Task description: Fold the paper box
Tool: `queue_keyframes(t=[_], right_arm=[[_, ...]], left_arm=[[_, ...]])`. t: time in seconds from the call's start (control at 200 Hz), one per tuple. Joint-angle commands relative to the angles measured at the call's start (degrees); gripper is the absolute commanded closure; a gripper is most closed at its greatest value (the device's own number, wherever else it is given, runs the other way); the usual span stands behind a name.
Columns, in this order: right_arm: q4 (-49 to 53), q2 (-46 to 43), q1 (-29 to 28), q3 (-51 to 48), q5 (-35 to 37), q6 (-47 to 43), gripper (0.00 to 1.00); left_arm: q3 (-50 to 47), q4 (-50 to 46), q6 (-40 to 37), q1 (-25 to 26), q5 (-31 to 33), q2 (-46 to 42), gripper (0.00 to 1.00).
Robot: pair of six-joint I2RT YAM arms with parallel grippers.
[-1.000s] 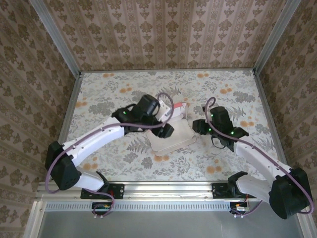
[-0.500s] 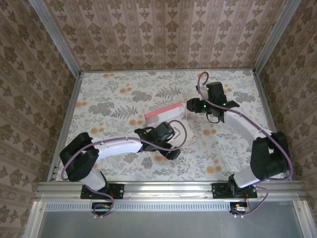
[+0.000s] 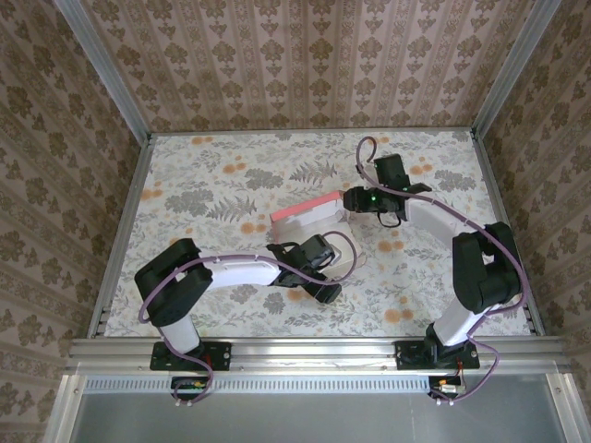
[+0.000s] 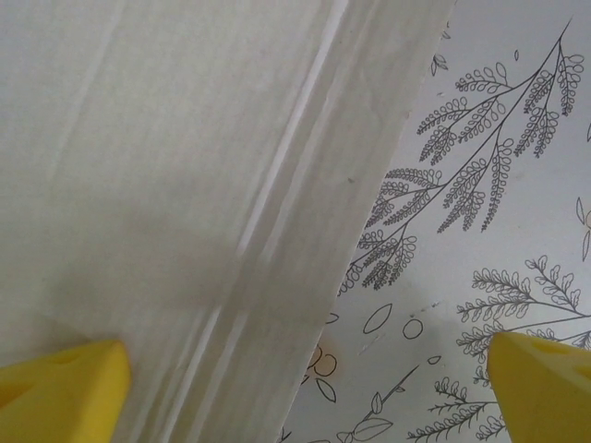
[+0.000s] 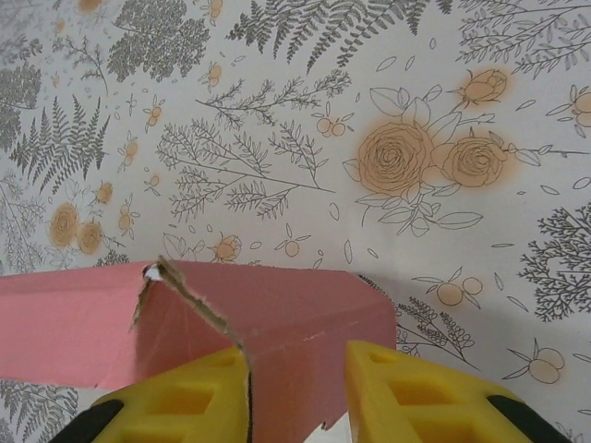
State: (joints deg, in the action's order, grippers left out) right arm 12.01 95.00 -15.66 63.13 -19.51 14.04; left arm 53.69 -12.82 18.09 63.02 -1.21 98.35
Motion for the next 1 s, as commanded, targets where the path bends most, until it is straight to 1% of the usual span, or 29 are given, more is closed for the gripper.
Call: queue_keyframes(t=[0.0, 0.075, 0.335, 0.46, 0.68, 0.995], right_arm=[[0.5, 0.6, -1.3, 3.0, 1.9, -2.5, 0.74], [1.5, 0.4, -1.9, 3.4, 3.0, -3.5, 0.82], [4.7, -1.2, -4.2, 4.1, 5.4, -5.9, 0.91], [5.5, -1.0, -4.8, 3.9, 5.8, -6.0, 0.92], [3.5, -1.5, -5.6, 0.8, 6.4, -5.2, 0.93], [-2.7, -2.6, -6.2, -6.1, 8.0, -4.5, 0.93]], left_arm=[[0.3, -0.1, 1.4, 0.4, -1.1, 1.5, 0.0], [0.0, 0.2, 1.5, 0.4, -1.7, 1.8, 0.0], [-0.2, 0.1, 1.9, 0.4, -2.2, 2.1, 0.0], [0.0, -0.2, 1.9, 0.3, -2.2, 1.8, 0.0], [0.2, -0.4, 2.1, 0.3, -2.3, 0.6, 0.0], [2.8, -2.6, 2.0, 0.1, -3.3, -4.5, 0.0]])
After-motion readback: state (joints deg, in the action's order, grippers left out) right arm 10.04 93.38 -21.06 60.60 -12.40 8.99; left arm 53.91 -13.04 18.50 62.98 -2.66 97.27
